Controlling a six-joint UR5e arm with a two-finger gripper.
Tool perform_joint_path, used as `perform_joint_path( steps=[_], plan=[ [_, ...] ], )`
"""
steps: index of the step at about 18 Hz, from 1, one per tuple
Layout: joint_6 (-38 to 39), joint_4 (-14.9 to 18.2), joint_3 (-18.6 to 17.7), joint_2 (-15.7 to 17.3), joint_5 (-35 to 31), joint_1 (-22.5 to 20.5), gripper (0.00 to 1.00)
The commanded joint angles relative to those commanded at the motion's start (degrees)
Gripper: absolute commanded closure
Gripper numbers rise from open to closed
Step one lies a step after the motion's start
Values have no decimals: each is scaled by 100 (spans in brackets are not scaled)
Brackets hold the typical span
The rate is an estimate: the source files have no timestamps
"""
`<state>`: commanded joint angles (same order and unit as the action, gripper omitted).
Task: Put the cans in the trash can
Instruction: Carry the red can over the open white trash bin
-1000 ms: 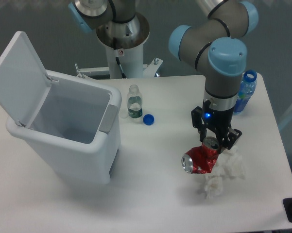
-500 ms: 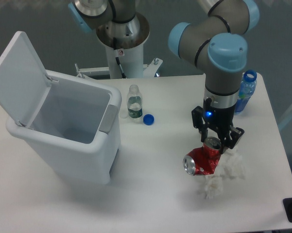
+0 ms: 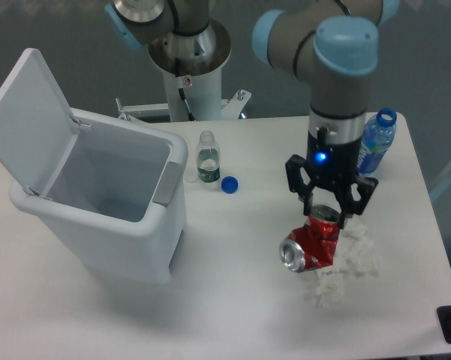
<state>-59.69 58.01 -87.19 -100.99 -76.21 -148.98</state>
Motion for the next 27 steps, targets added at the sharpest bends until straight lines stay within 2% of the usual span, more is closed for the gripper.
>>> perform_joint_path(
  steps=[6,16,19,23,26,27],
  plan=[
    [624,9,-9,361,132,431,47],
    [889,105,-18,826,730,510,46],
    [924,114,-210,1089,757,606,46],
    [1047,114,-491,1195,871,966,46],
    [1056,123,-711,1328,871,1134,36],
    [1047,114,-808,1397,871,1239,36]
  ],
)
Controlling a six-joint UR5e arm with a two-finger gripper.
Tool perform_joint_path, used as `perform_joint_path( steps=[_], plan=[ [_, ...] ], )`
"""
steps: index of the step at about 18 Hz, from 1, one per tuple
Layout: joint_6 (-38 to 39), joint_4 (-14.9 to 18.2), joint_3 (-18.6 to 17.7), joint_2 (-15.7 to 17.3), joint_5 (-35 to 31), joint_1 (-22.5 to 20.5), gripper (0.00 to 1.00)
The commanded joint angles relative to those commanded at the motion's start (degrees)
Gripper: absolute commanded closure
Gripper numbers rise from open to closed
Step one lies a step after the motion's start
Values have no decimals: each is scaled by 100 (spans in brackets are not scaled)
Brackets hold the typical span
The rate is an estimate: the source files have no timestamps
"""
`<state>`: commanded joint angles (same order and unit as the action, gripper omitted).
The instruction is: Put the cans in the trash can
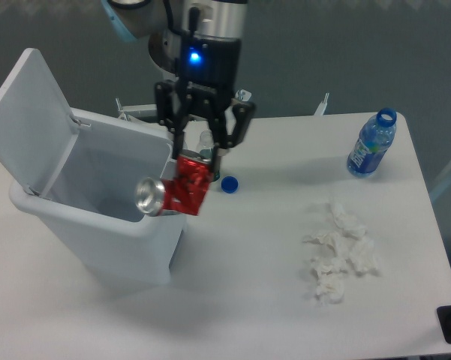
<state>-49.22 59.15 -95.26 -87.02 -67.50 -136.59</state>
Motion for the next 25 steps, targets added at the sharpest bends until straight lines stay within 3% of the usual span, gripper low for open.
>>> perform_joint_path(
  steps=[12,14,16,25],
  plan=[
    [-44,606,-133,264,-18,186,36],
    [-44,624,-133,273,-18,186,35],
    [-44,624,-142,264,-26,194,28],
    [-62,571,-80,247,-35,133,25]
  ],
)
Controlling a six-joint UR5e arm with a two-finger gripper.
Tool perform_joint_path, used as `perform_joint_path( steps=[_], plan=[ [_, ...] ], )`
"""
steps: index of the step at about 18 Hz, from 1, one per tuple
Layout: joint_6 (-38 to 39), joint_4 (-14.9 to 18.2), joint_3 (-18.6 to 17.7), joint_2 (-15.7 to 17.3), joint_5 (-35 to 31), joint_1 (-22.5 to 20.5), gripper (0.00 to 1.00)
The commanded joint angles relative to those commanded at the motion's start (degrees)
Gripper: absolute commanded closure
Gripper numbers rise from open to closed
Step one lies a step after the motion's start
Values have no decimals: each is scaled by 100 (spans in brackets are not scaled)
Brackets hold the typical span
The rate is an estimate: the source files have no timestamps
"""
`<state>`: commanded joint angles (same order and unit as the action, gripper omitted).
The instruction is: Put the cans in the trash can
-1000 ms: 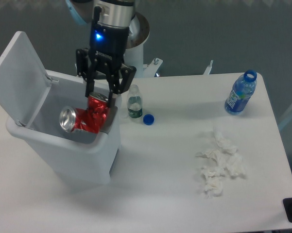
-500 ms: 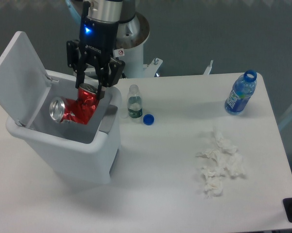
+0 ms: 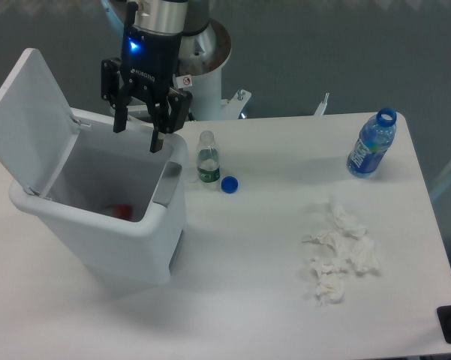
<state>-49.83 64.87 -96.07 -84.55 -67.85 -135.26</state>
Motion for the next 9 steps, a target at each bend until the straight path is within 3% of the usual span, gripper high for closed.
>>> perform_joint_path(
  steps=[1,2,3,9],
  plan=[
    [9,0,18,-26,0,-44,25],
    [9,-18,26,-27,-9,-157,18],
    [0,-44,27,-27,0,-324,0],
    [-132,-44,53,-193,9,-957,0]
  ],
)
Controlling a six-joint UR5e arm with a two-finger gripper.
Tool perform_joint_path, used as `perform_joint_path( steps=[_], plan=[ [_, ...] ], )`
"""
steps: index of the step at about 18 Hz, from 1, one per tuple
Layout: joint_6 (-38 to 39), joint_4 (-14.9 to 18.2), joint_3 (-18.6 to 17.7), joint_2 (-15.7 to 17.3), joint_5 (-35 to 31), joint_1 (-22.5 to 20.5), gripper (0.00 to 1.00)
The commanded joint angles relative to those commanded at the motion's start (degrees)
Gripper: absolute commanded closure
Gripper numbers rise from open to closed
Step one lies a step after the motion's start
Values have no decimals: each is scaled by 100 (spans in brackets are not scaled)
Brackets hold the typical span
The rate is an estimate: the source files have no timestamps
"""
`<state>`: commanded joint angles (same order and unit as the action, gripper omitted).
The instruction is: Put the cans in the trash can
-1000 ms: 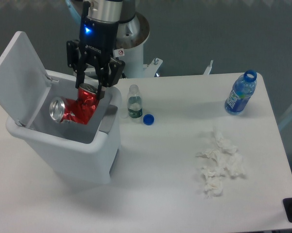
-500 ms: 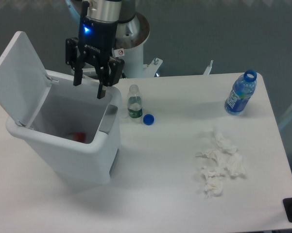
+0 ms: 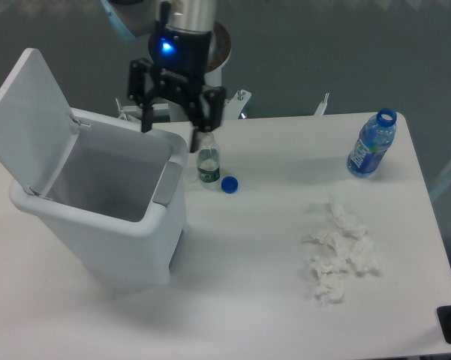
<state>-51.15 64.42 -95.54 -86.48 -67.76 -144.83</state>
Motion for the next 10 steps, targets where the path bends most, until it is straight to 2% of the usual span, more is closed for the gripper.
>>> perform_joint_path(
  steps=[4,7,10],
  plan=[
    [-44,-96,175,-369,-209,-186,0],
    [-858,-193,308,-641,-1175,-168,0],
    [-1230,-245,378,-861,-1301,-159,0]
  ],
)
